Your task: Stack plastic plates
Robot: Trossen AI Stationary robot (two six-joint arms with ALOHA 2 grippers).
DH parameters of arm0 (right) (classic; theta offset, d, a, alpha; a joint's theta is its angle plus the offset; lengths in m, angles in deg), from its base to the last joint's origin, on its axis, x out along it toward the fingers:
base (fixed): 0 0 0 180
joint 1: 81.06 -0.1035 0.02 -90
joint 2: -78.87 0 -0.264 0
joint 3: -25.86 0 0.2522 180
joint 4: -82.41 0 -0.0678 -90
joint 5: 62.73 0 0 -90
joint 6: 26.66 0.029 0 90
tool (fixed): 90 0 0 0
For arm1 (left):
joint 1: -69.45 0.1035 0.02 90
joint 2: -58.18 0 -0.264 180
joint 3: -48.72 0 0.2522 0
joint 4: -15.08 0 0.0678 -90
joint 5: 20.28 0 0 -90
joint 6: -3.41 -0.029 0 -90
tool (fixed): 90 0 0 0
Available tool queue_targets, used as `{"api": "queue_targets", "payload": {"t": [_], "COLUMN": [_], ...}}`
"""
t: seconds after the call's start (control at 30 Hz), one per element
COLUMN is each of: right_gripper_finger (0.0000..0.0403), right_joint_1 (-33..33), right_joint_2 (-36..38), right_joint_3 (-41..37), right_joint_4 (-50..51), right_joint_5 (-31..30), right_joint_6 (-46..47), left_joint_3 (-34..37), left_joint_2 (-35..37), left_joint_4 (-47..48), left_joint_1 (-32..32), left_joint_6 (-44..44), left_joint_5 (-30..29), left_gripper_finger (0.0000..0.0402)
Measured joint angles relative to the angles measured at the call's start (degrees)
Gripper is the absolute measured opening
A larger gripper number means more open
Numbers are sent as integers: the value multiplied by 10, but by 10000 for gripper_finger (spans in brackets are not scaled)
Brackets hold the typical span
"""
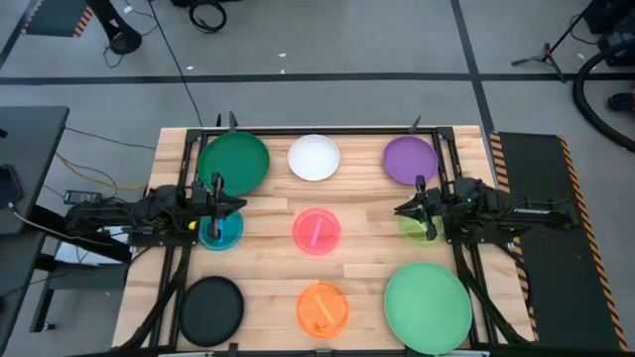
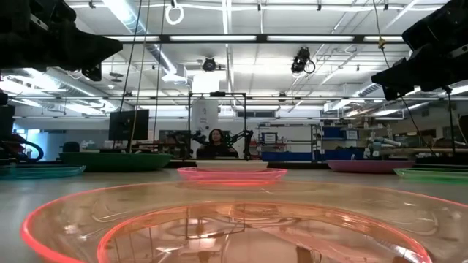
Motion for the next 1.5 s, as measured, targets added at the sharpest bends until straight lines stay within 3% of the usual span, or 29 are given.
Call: {"api": "queue_targets", "payload": {"t": [0.23, 0.6, 0.7, 0.83, 0.93, 1.03, 1.23, 1.5], "right_gripper_finger": [47, 47, 47, 47, 47, 47, 47, 47], "right_joint_1": [0, 0, 0, 0, 0, 0, 0, 0], "right_joint_2": [0, 0, 0, 0, 0, 0, 0, 0], "right_joint_3": [0, 0, 0, 0, 0, 0, 0, 0], "right_joint_4": [0, 0, 0, 0, 0, 0, 0, 0], "right_joint_5": [0, 0, 0, 0, 0, 0, 0, 0], "right_joint_6": [0, 0, 0, 0, 0, 0, 0, 0], "left_joint_3": [0, 0, 0, 0, 0, -1, -55, -144], "left_joint_2": [-3, -3, -5, -31, -69, -117, -274, -489], "left_joint_4": [-56, -79, -108, -268, -417, -508, -479, -410], "left_joint_1": [2, 2, -9, -51, -91, -127, -183, -187], "left_joint_6": [16, 478, 532, 521, 442, 359, 379, 502], "left_joint_5": [0, 0, 4, -44, -118, -159, -285, -297], "left_gripper_finger": [27, 27, 27, 27, 27, 27, 27, 35]}}
